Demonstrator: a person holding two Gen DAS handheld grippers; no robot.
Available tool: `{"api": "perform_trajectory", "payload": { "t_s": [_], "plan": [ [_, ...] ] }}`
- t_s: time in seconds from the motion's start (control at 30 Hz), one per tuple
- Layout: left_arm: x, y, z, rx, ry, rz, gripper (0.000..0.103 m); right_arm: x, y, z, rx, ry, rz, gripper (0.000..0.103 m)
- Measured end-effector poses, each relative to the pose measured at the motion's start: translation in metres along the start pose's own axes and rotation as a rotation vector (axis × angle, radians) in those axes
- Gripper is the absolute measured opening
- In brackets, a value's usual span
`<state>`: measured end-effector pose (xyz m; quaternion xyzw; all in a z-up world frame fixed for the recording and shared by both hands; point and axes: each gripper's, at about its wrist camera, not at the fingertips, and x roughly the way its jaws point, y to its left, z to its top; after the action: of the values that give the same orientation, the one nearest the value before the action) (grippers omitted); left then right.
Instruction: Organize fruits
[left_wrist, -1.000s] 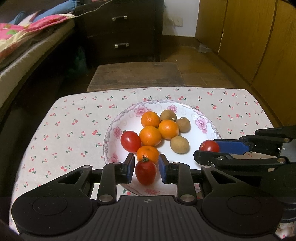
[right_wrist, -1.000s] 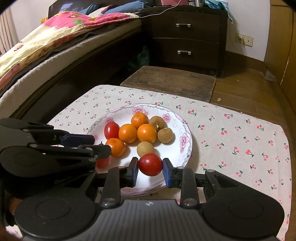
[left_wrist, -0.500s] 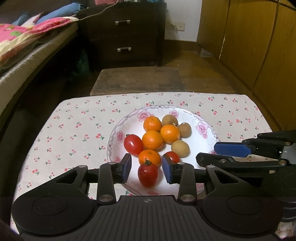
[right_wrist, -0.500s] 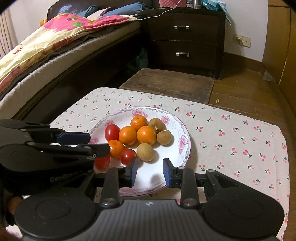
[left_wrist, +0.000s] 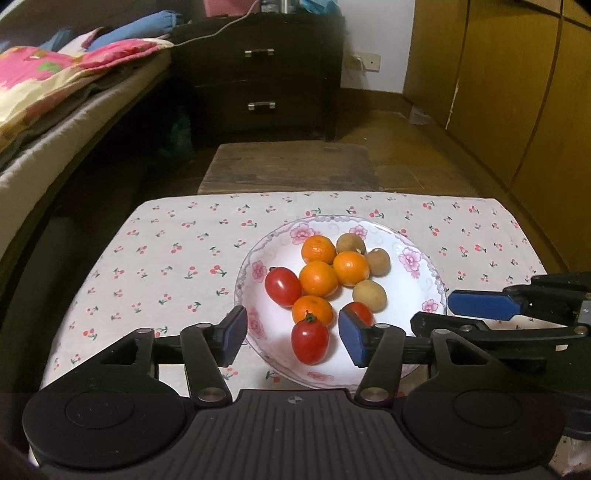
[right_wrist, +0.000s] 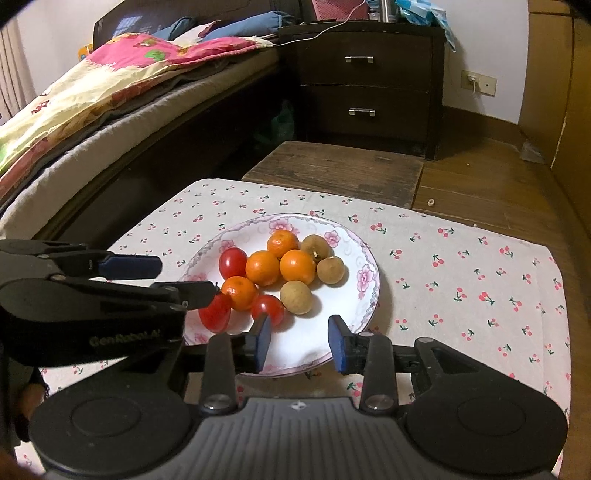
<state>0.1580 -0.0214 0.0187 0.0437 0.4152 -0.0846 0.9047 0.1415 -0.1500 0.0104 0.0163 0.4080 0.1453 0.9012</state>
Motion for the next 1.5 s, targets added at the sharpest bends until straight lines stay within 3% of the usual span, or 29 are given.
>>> {"api": "perform_trajectory", "payload": {
  "t_s": [0.33,0.57,0.83,1.5],
  "plan": [
    [-0.014,0.007,-0.007,-0.033,-0.017,0.042,0.084,-0.014,0.001,-0.010,0.034,-0.004,-0.003,0.040],
    [-0.022,0.009,-0.017,-0.054,-0.018,0.070,0.087,-0.028,0.002,-0.020,0.056,-0.007,-0.011,0.043],
    [-0.033,0.006,-0.034,-0.051,-0.006,0.138,0.101,-0.045,0.006,-0.034,0.075,-0.003,-0.017,0.044],
    [-0.068,0.002,-0.070,-0.063,-0.015,0.141,0.103,-0.083,0.019,-0.071,0.112,-0.009,-0.011,0.048]
  ]
}}
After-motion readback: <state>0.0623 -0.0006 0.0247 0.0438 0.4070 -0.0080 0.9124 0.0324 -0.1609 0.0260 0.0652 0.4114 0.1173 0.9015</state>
